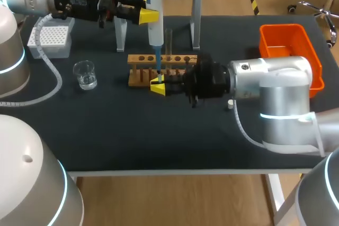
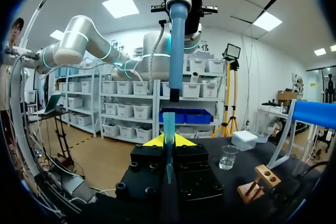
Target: Invert the test tube, pick up the pipette, mount the tip to pipette, aspirate from beaker and dispense into the tube, eject the tip, return the pipette, and cap with the stopper.
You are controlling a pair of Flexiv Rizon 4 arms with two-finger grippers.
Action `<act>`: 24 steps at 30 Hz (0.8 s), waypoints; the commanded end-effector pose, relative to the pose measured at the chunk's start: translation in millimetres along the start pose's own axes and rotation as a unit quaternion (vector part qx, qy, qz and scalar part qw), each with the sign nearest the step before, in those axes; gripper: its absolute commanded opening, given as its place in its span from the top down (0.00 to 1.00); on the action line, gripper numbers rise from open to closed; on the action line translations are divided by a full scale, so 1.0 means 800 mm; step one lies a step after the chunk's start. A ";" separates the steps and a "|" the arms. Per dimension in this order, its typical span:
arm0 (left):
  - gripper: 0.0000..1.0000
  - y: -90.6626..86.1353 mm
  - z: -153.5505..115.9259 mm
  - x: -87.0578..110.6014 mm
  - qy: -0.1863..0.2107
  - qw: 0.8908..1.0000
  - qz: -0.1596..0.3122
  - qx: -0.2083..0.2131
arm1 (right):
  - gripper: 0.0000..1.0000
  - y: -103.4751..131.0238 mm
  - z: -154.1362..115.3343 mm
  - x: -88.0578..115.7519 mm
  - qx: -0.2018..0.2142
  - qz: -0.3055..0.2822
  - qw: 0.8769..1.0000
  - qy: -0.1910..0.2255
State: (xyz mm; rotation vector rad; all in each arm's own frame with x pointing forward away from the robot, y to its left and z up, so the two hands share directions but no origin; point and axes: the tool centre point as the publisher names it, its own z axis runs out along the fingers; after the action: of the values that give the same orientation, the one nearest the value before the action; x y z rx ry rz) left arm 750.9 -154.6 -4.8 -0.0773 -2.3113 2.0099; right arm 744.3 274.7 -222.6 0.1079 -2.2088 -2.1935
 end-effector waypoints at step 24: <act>1.00 0.000 -0.002 0.000 0.002 1.000 0.000 0.000 | 1.00 0.016 -0.002 -0.001 -0.010 -0.013 1.000 0.003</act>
State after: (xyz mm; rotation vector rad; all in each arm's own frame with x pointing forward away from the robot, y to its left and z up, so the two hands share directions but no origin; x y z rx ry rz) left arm 750.9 -154.6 -3.1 -0.0781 -2.3104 2.0118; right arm 744.4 274.1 -210.5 0.1425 -2.1940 -2.2269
